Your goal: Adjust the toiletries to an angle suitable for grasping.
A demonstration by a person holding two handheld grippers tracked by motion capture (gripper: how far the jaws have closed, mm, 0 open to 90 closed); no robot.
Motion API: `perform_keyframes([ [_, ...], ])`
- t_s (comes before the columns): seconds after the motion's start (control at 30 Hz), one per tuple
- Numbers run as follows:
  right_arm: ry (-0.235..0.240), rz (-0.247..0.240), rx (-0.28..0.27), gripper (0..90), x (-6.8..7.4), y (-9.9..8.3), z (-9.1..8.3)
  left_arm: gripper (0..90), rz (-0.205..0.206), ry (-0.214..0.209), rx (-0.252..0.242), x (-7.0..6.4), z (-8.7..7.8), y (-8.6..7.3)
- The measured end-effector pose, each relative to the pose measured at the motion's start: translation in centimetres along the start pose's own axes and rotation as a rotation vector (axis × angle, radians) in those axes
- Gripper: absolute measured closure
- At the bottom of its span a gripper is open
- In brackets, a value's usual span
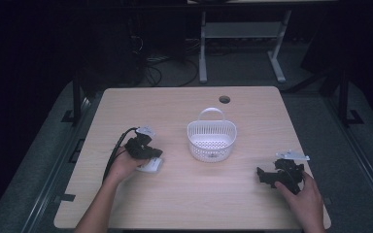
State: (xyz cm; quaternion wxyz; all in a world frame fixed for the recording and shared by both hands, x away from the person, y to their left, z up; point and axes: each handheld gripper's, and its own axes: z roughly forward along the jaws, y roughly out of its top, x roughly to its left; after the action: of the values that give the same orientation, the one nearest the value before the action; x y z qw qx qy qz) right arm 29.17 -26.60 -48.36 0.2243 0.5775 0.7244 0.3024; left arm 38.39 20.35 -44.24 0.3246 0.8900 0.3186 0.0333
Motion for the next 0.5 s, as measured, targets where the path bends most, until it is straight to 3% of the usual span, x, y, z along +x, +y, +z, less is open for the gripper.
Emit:
perform_keyframes([
  [0.23, 0.0, 0.0, 0.0, 0.0, 0.0, 0.0, 0.0, 90.0, -0.013, -0.017, -0.002, -0.9, -0.7, -1.0],
  [0.5, 0.0, 0.0, 0.0, 0.0, 0.0, 0.0, 0.0, 90.0, 0.002, -0.023, 0.016, -2.0, -1.7, -2.2],
])
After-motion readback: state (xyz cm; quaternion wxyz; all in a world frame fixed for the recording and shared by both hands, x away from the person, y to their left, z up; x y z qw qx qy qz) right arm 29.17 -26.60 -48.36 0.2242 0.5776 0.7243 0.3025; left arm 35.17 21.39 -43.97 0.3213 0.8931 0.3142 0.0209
